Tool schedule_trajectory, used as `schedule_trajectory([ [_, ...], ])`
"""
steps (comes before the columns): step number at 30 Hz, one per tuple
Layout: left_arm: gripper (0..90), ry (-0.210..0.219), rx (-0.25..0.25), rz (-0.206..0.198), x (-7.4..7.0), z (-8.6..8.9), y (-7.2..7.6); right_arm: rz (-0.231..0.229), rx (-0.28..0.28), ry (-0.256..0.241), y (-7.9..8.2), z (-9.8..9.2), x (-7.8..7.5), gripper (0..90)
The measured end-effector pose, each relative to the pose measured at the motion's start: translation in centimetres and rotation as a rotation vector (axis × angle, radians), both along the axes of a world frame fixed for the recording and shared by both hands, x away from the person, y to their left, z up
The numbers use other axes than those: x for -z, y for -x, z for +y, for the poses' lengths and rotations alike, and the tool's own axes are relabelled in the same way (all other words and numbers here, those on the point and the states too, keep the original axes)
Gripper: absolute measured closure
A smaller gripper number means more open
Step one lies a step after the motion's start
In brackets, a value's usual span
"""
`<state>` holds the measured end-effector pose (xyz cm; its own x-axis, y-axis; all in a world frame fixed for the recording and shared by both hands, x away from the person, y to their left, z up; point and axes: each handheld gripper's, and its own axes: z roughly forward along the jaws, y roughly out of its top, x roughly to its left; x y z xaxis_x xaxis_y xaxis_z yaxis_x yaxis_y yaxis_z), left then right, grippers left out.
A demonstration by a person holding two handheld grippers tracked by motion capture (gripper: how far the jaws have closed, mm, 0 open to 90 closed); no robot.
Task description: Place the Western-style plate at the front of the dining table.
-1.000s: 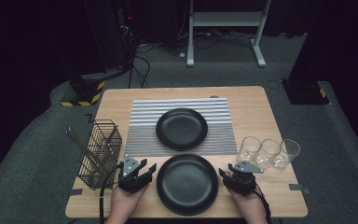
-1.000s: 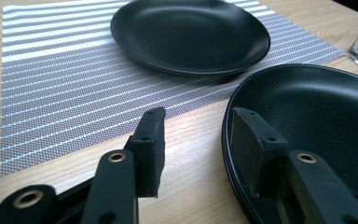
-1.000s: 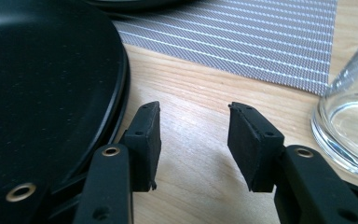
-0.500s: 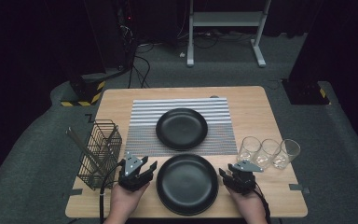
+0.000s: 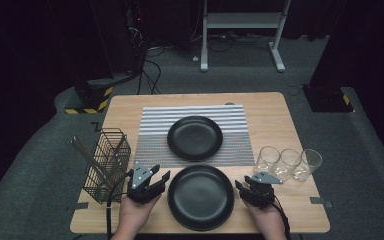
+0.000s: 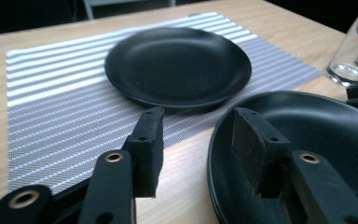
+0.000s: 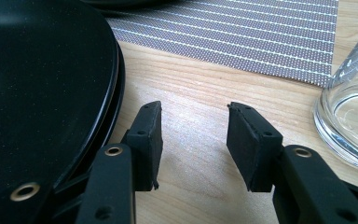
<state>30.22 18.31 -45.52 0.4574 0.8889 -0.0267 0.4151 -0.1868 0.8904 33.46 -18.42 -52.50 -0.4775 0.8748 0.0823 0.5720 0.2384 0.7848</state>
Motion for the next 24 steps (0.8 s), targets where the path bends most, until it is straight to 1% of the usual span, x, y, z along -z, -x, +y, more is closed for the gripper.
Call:
schedule_trajectory([
  [1,51.6,0.003,-0.003,0.007,-0.1,0.1,0.0,0.000,0.000,0.001,0.0,0.0,0.0,55.0],
  [2,51.2,0.008,-0.009,0.025,-0.3,0.1,-0.1,0.003,0.001,0.001,0.0,0.0,0.0,54.9],
  [3,51.2,0.024,-0.009,0.045,-0.5,0.2,-0.2,0.003,0.001,0.002,0.0,0.1,0.0,54.9],
  [4,50.8,0.030,-0.009,0.048,-0.7,0.2,-0.2,0.003,0.002,0.002,0.0,0.1,0.0,55.0],
  [7,48.5,0.010,-0.020,0.035,-1.4,0.2,-0.2,0.002,0.001,0.002,0.0,0.1,0.0,55.2],
  [12,45.4,-0.001,-0.017,0.026,-2.4,0.4,-0.5,0.002,0.002,-0.003,0.0,0.0,0.0,54.9],
  [15,44.8,0.002,-0.015,0.022,-2.7,0.4,-0.6,0.002,0.002,-0.001,0.0,0.0,0.0,54.7],
  [21,44.2,-0.020,-0.010,0.009,-3.3,0.4,-0.5,0.005,0.001,0.000,0.0,0.0,0.0,54.8],
  [24,43.6,-0.019,-0.011,0.007,-3.5,0.5,-0.5,0.007,0.001,0.001,0.0,0.0,0.0,54.7],
])
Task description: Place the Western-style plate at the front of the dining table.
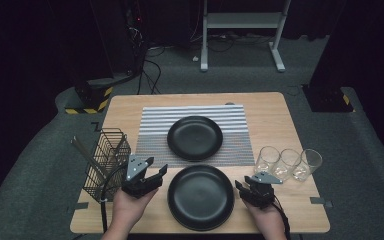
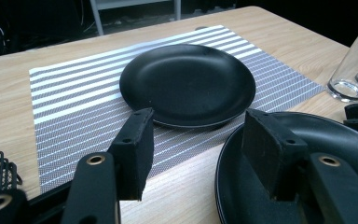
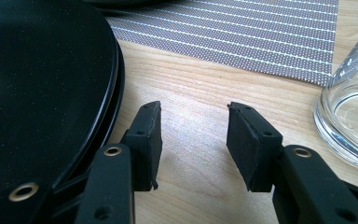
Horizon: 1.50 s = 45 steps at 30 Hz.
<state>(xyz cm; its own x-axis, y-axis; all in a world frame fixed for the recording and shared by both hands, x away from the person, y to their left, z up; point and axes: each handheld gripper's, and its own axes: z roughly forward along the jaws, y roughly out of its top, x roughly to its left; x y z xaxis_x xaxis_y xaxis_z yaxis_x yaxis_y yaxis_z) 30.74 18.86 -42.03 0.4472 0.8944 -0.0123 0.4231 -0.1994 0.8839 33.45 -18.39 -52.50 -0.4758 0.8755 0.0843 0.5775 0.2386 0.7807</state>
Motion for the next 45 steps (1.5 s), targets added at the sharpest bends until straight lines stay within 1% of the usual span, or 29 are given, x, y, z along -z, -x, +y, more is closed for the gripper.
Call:
schedule_trajectory([
  [5,43.7,0.003,-0.009,-0.005,-0.4,0.2,-0.1,0.000,0.000,0.000,0.0,0.0,0.0,54.7],
  [10,45.8,-0.009,-0.012,-0.037,-1.0,0.2,0.1,0.001,0.000,0.001,0.0,0.0,0.0,54.7],
  [15,47.2,-0.001,-0.024,-0.066,-1.8,0.5,0.2,0.000,-0.002,0.000,0.0,0.0,0.0,54.7],
  [16,48.1,0.001,-0.026,-0.075,-1.9,0.6,0.2,0.001,-0.003,0.000,0.0,0.0,0.0,54.7],
  [18,53.7,-0.002,-0.033,-0.094,-2.1,0.7,0.4,0.004,-0.002,-0.001,0.0,0.0,0.0,54.8],
  [20,56.8,0.005,-0.038,-0.106,-2.4,0.8,0.6,0.005,-0.001,0.000,0.0,0.0,0.0,54.8],
  [24,60.1,0.011,-0.057,-0.128,-2.9,1.2,0.6,0.004,-0.001,-0.001,0.0,0.0,0.0,54.8],
  [28,65.5,-0.005,-0.076,-0.154,-3.4,1.7,0.7,0.005,-0.001,-0.001,0.0,0.0,0.0,54.8],
  [29,66.4,-0.003,-0.080,-0.157,-3.5,1.8,0.7,0.006,-0.001,-0.001,0.0,0.0,0.0,54.9],
  [31,66.5,-0.003,-0.091,-0.162,-3.7,2.0,0.7,0.008,0.001,-0.003,0.0,0.0,0.0,54.9],
  [35,62.8,0.003,-0.107,-0.172,-3.9,2.5,0.8,0.006,-0.001,-0.003,0.0,0.0,0.0,54.9],
  [39,61.0,0.008,-0.120,-0.181,-4.2,2.8,0.8,0.005,-0.001,-0.002,0.0,0.0,0.0,54.9],
  [45,57.2,0.013,-0.145,-0.206,-4.7,3.1,0.9,0.008,0.002,-0.003,0.0,0.0,0.0,55.0],
])
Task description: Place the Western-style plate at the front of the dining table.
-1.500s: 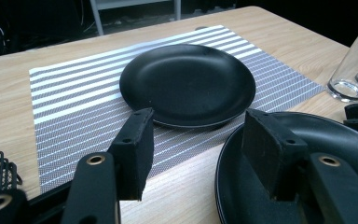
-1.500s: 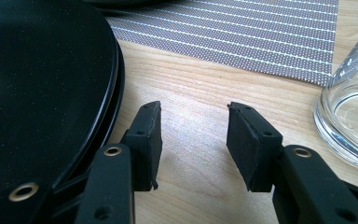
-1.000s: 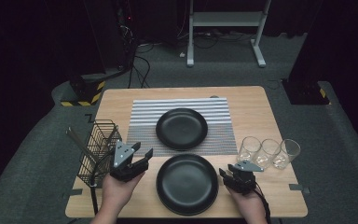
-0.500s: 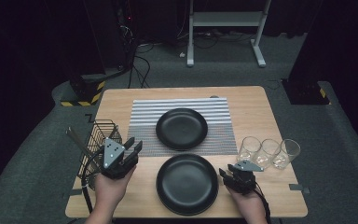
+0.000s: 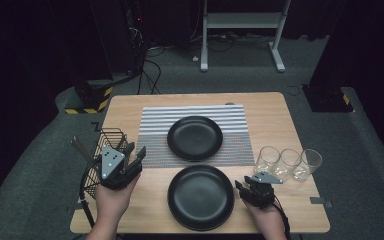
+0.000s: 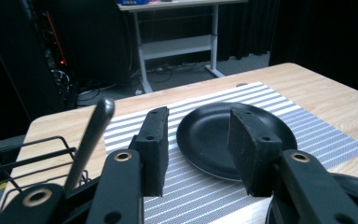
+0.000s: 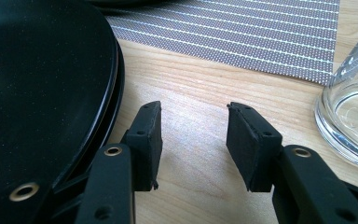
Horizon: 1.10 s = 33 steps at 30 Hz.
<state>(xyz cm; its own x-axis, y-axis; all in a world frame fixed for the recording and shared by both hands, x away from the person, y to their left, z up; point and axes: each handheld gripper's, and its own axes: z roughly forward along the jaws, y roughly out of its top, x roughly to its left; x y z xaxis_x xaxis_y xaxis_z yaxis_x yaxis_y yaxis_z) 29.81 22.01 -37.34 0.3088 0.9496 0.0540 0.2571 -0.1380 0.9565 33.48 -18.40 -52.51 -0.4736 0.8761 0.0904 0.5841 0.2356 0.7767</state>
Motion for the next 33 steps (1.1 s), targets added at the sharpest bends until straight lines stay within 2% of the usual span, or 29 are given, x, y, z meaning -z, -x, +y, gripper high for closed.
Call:
schedule_trajectory([
  [17,53.5,-0.008,-0.033,-0.007,-0.3,1.0,0.1,0.004,-0.003,0.000,-0.1,0.0,0.0,55.0],
  [25,52.6,-0.005,-0.045,0.003,-0.3,1.7,0.0,0.003,0.003,0.001,-0.1,0.0,0.0,54.7],
  [33,51.7,-0.014,-0.077,-0.008,-0.5,2.3,0.2,0.008,0.007,-0.010,-0.1,-0.2,0.0,54.6],
])
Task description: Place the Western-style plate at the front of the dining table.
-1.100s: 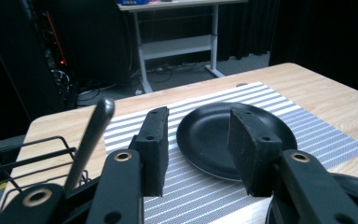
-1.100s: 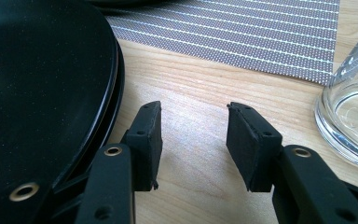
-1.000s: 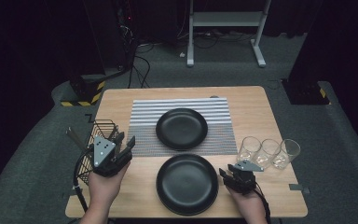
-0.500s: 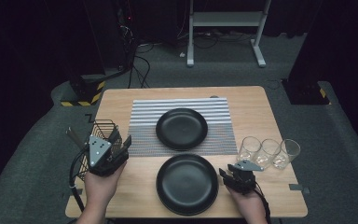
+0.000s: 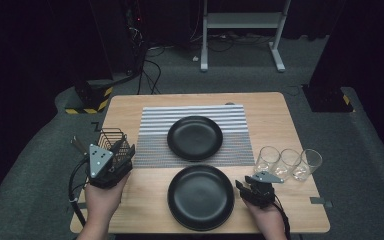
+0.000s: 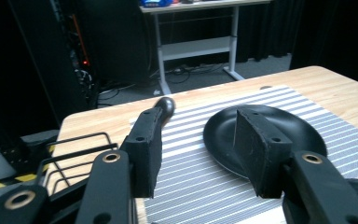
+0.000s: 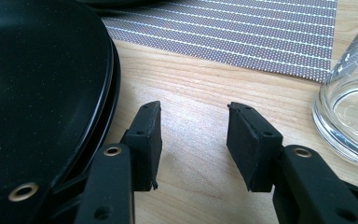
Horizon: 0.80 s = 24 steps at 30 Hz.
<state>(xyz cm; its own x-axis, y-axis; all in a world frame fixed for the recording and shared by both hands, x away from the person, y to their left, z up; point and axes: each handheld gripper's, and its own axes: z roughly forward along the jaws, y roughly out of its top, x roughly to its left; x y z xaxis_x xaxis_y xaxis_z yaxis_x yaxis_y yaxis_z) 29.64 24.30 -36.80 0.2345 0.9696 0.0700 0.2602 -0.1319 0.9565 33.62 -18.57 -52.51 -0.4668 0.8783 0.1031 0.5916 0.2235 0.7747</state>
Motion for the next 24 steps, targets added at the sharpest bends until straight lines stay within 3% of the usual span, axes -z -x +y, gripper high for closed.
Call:
schedule_trajectory([
  [10,49.9,-0.027,-0.037,0.015,0.2,1.0,-1.0,-0.002,-0.009,0.006,0.0,0.0,0.0,54.6],
  [21,41.8,-0.041,-0.025,0.009,0.1,1.1,-2.0,0.003,-0.007,0.003,-0.1,0.0,0.0,54.6],
  [24,43.5,-0.040,-0.021,0.022,0.3,1.0,-2.4,0.002,-0.008,0.004,-0.1,0.0,0.0,54.5],
])
